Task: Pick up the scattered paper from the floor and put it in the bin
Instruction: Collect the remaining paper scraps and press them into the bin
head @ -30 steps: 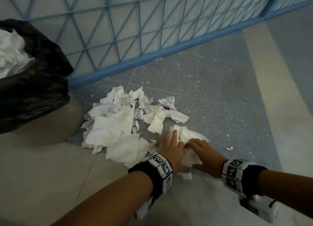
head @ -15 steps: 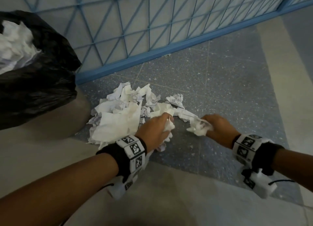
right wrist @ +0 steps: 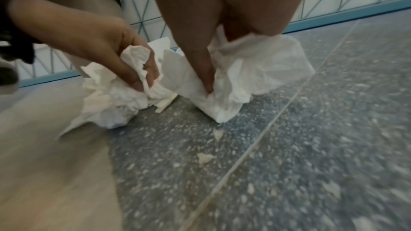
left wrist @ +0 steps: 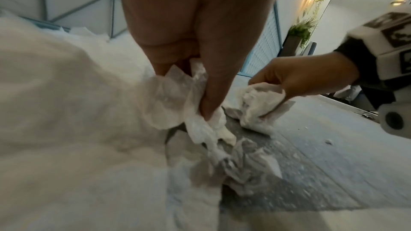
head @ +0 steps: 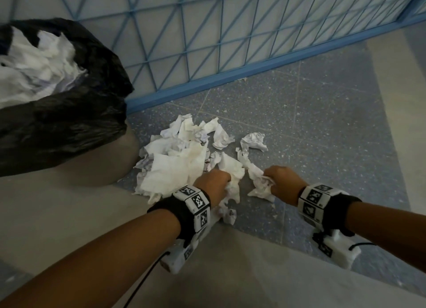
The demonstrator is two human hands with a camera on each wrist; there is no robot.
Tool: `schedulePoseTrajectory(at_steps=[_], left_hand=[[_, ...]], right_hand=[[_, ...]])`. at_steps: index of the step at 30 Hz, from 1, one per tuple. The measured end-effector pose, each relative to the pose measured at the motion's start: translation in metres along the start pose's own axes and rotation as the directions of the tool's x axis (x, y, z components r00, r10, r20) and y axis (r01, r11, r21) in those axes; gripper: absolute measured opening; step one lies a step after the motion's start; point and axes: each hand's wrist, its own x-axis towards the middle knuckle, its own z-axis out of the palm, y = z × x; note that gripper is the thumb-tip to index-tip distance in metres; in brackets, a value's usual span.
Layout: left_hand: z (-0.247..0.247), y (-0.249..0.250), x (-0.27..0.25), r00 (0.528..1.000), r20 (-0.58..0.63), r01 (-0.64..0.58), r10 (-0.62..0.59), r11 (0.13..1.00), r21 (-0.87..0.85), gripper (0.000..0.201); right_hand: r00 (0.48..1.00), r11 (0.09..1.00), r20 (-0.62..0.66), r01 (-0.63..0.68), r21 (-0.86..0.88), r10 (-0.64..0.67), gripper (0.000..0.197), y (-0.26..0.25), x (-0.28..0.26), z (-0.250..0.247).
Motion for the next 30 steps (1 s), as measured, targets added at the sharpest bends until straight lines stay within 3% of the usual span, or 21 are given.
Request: schedulePoseTrajectory(at_steps=[4,7,10,13,16,18,20,22,25,28,30], left_hand=[[-0.039,-0.01,-0.025,0.998,-0.068,0.005,-0.013,0.992,-0.123,0.019],[-0.08,-0.016,-0.054,0.988,-0.152,-0.04,0.01,0.979,-0.2,0.027],[-0.129,-0.027,-0.087,0.952,-0.306,-0.08,0.028,0.984,-0.161,0.026],[-0.183,-0.048,-0.12,0.864,-0.503,-0.072,-0.011,0.987,-0.144,0.029],[-0.231,-0.073,-0.155,0.725,-0.681,-0.065,-0.1,0.975,-0.213,0.032],[-0.254,-0.094,-0.172,0.636,-0.749,-0.043,-0.185,0.961,-0.274,0.029],[-0.265,-0.119,-0.183,0.597,-0.751,-0.027,-0.283,0.928,-0.371,0.023],[-0.267,-0.14,-0.188,0.597,-0.717,0.01,-0.359,0.897,-0.441,0.022],[-0.263,-0.164,-0.191,0.642,-0.672,0.197,-0.368,0.927,-0.318,0.026],[-0.254,-0.176,-0.192,0.747,-0.589,0.311,-0.308,0.945,-0.099,0.028],[-0.248,-0.181,-0.192,0.81,-0.499,0.396,-0.309,0.915,0.075,0.034]], right_hand=[[0.998,0.998,-0.067,0.006,0.07,-0.001,0.03,-0.011,-0.018,-0.016],[0.979,0.991,-0.205,0.047,0.126,-0.021,0.027,-0.034,-0.024,-0.048],[0.936,0.978,-0.345,0.133,0.158,-0.071,0.025,-0.076,-0.025,-0.09],[0.86,0.945,-0.484,0.275,0.177,-0.159,0.015,-0.135,-0.025,-0.135],[0.746,0.884,-0.611,0.441,0.157,-0.264,0.017,-0.204,-0.018,-0.168],[0.697,0.825,-0.652,0.533,0.191,-0.299,0.022,-0.252,-0.011,-0.181],[0.667,0.783,-0.675,0.584,0.213,-0.314,0.026,-0.298,-0.004,-0.187],[0.631,0.772,-0.709,0.605,0.195,-0.315,0.03,-0.336,0.005,-0.185],[0.627,0.779,-0.672,0.616,0.118,-0.394,0.032,-0.378,0.016,-0.167],[0.753,0.831,-0.352,0.514,-0.213,-0.556,0.043,-0.398,0.019,-0.143],[0.812,0.827,-0.208,0.479,-0.295,-0.545,0.043,-0.404,0.019,-0.134]])
